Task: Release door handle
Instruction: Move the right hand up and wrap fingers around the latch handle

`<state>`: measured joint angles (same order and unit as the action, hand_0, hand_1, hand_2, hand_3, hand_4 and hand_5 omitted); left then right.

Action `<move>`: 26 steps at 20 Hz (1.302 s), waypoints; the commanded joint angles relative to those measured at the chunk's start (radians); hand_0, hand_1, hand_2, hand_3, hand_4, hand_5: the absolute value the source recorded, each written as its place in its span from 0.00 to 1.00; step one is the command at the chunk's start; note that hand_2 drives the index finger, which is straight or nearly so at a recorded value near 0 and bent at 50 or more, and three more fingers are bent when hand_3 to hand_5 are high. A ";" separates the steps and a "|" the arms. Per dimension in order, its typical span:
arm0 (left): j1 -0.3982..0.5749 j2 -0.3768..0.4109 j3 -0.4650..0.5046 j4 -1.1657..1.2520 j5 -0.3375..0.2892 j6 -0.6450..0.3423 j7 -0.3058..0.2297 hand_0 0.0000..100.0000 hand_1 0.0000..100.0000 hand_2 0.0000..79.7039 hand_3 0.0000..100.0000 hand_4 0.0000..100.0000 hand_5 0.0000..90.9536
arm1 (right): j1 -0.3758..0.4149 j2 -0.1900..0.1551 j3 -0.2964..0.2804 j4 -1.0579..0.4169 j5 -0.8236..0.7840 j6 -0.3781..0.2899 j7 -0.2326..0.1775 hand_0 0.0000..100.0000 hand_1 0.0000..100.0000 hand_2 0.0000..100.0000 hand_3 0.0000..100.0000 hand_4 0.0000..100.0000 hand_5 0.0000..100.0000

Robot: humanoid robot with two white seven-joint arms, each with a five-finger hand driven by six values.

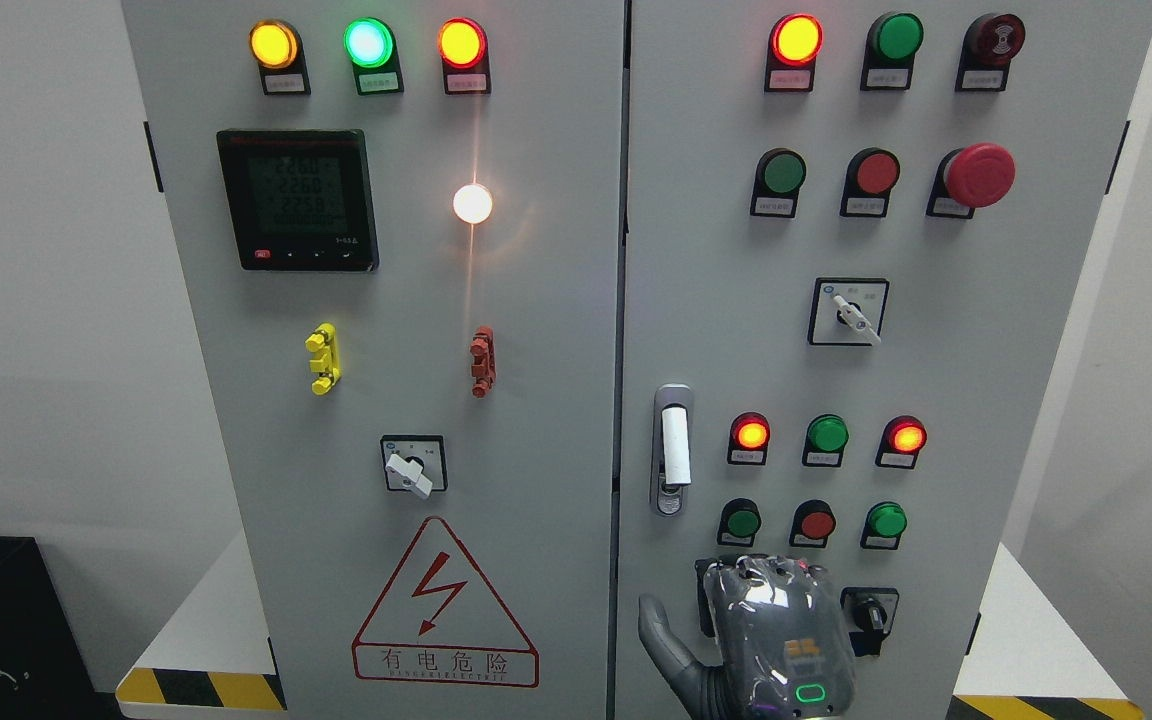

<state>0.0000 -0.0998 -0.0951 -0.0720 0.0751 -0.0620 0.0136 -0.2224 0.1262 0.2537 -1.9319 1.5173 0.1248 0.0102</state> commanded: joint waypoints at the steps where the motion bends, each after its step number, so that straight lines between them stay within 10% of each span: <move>1: 0.017 0.000 0.000 0.000 0.000 -0.001 0.000 0.12 0.56 0.00 0.00 0.00 0.00 | -0.054 0.000 -0.001 -0.004 0.001 0.002 0.004 0.33 0.18 0.95 1.00 1.00 1.00; 26: 0.017 0.000 0.000 0.000 0.000 -0.001 0.000 0.12 0.56 0.00 0.00 0.00 0.00 | -0.201 -0.007 0.004 0.099 0.018 0.041 0.004 0.24 0.22 0.94 1.00 1.00 1.00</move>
<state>0.0000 -0.0998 -0.0951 -0.0720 0.0748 -0.0621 0.0136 -0.3960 0.1234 0.2553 -1.8782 1.5301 0.1654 0.0221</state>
